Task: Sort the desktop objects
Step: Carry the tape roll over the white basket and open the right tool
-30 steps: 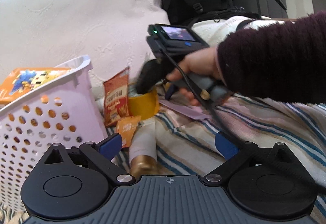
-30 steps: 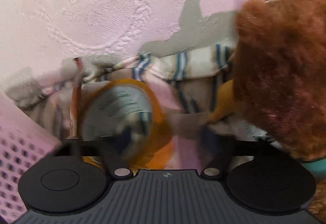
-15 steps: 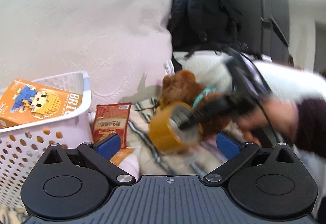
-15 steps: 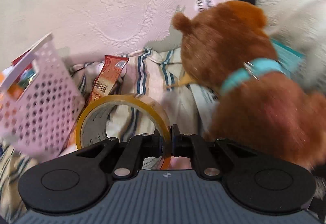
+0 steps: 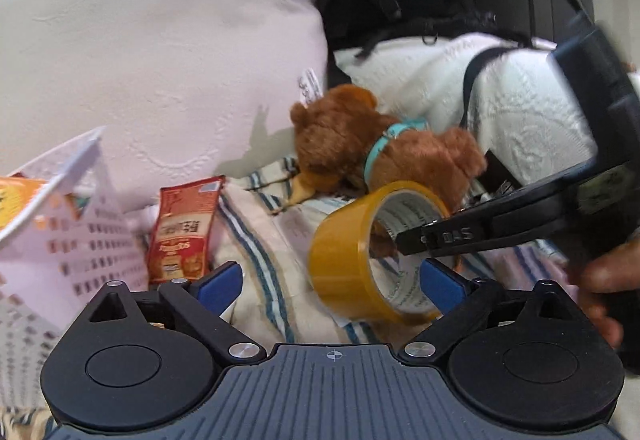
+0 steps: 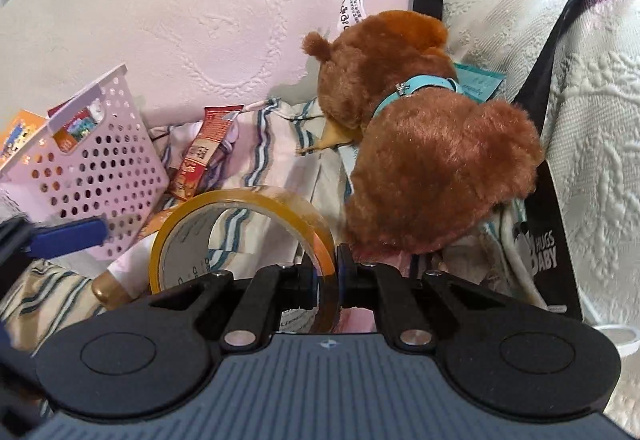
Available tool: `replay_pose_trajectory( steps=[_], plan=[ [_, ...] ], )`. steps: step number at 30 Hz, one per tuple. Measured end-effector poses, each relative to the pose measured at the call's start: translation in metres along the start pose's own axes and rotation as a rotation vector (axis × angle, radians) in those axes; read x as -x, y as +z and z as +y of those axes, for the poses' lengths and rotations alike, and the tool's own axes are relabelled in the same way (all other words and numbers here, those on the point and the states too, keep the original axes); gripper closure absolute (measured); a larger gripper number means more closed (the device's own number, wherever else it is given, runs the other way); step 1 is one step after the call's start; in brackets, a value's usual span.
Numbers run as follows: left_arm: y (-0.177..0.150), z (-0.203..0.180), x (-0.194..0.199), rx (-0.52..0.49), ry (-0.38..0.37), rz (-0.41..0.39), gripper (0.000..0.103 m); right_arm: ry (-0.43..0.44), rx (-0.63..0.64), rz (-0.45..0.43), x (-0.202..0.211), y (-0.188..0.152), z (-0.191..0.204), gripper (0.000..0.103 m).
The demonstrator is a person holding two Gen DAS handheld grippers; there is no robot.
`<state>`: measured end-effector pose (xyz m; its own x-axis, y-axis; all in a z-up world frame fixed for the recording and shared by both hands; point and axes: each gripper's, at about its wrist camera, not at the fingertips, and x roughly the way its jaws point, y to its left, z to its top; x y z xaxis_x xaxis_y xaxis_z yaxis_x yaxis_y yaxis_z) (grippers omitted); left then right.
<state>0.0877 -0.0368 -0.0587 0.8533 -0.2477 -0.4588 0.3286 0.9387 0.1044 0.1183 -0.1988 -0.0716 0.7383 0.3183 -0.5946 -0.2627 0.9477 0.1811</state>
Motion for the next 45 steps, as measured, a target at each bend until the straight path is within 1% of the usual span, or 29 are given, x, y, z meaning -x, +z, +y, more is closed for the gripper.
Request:
replay_pose_trajectory(
  steps=[1, 2, 3, 4, 5, 6, 9, 12, 16, 20, 25, 29, 32, 34, 36, 40, 42, 43, 44, 45],
  plan=[
    [0.0, 0.0, -0.007, 0.0, 0.012, 0.013, 0.008, 0.005, 0.0, -0.002, 0.001, -0.001, 0.0, 0.093],
    [0.001, 0.001, -0.015, 0.004, 0.017, 0.027, 0.013, 0.01, -0.003, 0.0, 0.0, -0.002, 0.0, 0.093],
    [0.0, 0.003, -0.022, 0.012, 0.014, 0.046, 0.028, 0.014, -0.007, -0.003, 0.0, -0.004, 0.0, 0.093],
    [-0.001, 0.005, -0.028, 0.024, -0.003, 0.064, 0.033, 0.014, -0.006, -0.005, 0.0, -0.005, 0.001, 0.092],
    [-0.001, 0.007, -0.034, 0.043, -0.028, 0.078, 0.048, 0.01, 0.002, -0.006, -0.001, -0.006, 0.002, 0.091],
    [-0.001, 0.007, -0.036, 0.056, -0.047, 0.084, 0.068, 0.01, 0.014, -0.013, 0.0, -0.008, 0.003, 0.09],
    [0.0, -0.001, -0.03, 0.004, -0.018, 0.052, 0.069, 0.006, 0.03, -0.031, 0.005, -0.008, 0.006, 0.09],
    [0.007, 0.003, -0.017, 0.005, -0.025, 0.015, 0.069, 0.015, 0.042, -0.06, 0.015, -0.003, 0.009, 0.09],
    [0.028, 0.002, 0.0, -0.026, 0.004, -0.045, 0.069, 0.016, 0.065, -0.118, 0.035, 0.012, 0.021, 0.09],
    [0.052, 0.007, 0.027, -0.048, 0.036, -0.122, 0.069, 0.026, 0.086, -0.191, 0.06, 0.034, 0.037, 0.09],
    [0.08, 0.033, 0.067, -0.064, 0.107, -0.2, 0.069, 0.067, 0.135, -0.276, 0.082, 0.067, 0.074, 0.09],
    [0.091, 0.071, 0.096, -0.072, 0.182, -0.223, 0.068, 0.142, 0.158, -0.308, 0.078, 0.09, 0.116, 0.09],
    [0.096, 0.111, 0.111, -0.072, 0.224, -0.211, 0.066, 0.207, 0.15, -0.3, 0.059, 0.108, 0.15, 0.09],
    [0.1, 0.14, 0.114, -0.054, 0.228, -0.182, 0.065, 0.232, 0.149, -0.28, 0.042, 0.116, 0.173, 0.09],
    [0.103, 0.167, 0.11, -0.038, 0.228, -0.137, 0.065, 0.257, 0.129, -0.234, 0.021, 0.126, 0.19, 0.089],
    [0.102, 0.204, 0.09, 0.0, 0.199, -0.006, 0.063, 0.278, 0.084, -0.139, -0.012, 0.141, 0.205, 0.089],
    [0.1, 0.214, 0.079, 0.002, 0.182, 0.037, 0.058, 0.269, 0.096, -0.103, -0.023, 0.145, 0.209, 0.089],
    [0.099, 0.218, 0.075, 0.004, 0.18, 0.046, 0.056, 0.259, 0.1, -0.097, -0.028, 0.146, 0.21, 0.089],
    [0.098, 0.222, 0.07, 0.003, 0.187, 0.047, 0.044, 0.248, 0.103, -0.095, -0.031, 0.146, 0.212, 0.09],
    [0.098, 0.225, 0.065, -0.002, 0.2, 0.047, 0.037, 0.24, 0.102, -0.092, -0.035, 0.148, 0.211, 0.09]
  ],
)
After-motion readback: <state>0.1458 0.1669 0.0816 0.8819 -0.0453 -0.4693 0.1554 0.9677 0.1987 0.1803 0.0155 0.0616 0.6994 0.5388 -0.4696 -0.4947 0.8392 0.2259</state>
